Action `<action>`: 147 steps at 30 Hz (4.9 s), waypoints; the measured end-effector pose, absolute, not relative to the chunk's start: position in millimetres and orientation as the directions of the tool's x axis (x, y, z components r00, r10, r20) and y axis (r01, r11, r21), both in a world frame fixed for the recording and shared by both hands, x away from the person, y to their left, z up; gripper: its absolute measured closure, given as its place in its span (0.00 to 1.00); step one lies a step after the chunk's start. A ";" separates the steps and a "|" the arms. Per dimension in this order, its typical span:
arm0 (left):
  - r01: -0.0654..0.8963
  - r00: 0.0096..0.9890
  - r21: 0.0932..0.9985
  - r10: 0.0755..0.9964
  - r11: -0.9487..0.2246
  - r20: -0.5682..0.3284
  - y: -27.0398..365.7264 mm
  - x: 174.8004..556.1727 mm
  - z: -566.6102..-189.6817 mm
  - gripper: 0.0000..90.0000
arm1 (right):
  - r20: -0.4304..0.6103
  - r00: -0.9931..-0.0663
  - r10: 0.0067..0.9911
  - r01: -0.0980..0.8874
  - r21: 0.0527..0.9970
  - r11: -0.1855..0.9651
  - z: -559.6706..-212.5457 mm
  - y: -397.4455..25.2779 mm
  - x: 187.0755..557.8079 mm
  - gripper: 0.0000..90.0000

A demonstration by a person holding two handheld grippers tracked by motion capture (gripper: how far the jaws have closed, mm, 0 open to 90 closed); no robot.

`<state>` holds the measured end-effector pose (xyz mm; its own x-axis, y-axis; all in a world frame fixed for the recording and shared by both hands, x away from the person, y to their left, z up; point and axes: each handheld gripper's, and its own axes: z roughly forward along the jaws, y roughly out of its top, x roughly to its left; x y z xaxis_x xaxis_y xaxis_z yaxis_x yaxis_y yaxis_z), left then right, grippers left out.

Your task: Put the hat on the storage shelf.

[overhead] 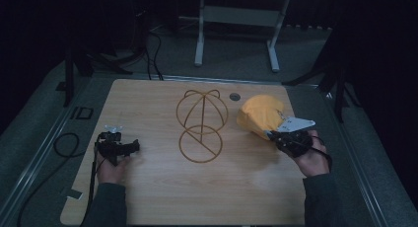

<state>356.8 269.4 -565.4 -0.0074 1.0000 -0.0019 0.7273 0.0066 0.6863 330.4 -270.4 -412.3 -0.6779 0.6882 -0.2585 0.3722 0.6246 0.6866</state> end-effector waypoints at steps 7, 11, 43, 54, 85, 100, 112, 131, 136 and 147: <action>0.728 -0.007 0.686 1.000 0.006 -0.001 269.5 356.8 -565.4 0.01 | -0.281 -0.634 0.721 0.354 0.723 0.593 -387.9 -286.8 327.0 0.93; 0.727 -0.007 0.686 1.000 0.007 -0.002 269.4 356.8 -565.4 0.01 | -0.285 -0.620 0.731 0.345 0.738 0.580 -378.5 -292.3 326.1 0.93; 0.728 -0.007 0.685 1.000 0.007 -0.002 269.5 356.8 -565.3 0.01 | -0.235 -0.722 0.651 0.372 0.662 0.651 -383.7 -252.0 347.5 0.73; 0.727 -0.007 0.686 1.000 0.007 -0.002 269.4 356.8 -565.4 0.01 | -0.229 -0.727 0.647 0.429 0.584 0.689 -391.8 -256.2 355.8 0.66; 0.727 -0.007 0.686 1.000 0.006 -0.002 269.4 356.9 -565.4 0.01 | -0.081 -0.784 0.615 0.572 0.290 0.767 -410.0 -248.3 401.8 0.53; 0.727 -0.007 0.686 1.000 0.007 -0.002 269.4 356.9 -565.4 0.01 | -0.033 -0.790 0.613 0.597 0.187 0.780 -423.8 -243.1 417.6 0.63; 0.727 -0.007 0.686 1.000 0.006 -0.002 269.4 356.9 -565.4 0.01 | -0.126 -0.833 0.539 0.523 0.139 0.841 -417.8 -234.3 410.9 0.91; 0.727 -0.007 0.686 1.000 0.007 -0.002 269.4 356.9 -565.4 0.01 | -0.148 -0.806 0.574 0.516 0.300 0.802 -392.4 -247.5 404.9 0.92; 0.727 -0.007 0.686 1.000 0.006 -0.002 269.4 356.9 -565.4 0.01 | -0.149 -0.794 0.589 0.510 0.365 0.779 -382.4 -251.4 401.0 0.92; 0.727 -0.007 0.686 1.000 0.006 -0.002 269.4 356.9 -565.4 0.01 | -0.139 -0.772 0.620 0.492 0.486 0.722 -367.2 -264.3 395.8 0.92</action>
<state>356.9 269.4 -565.4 -0.0069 1.0000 -0.0017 0.7273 0.0062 0.6863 395.8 -264.3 -367.2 -0.7722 0.6199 -0.1393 0.4923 0.7224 0.4856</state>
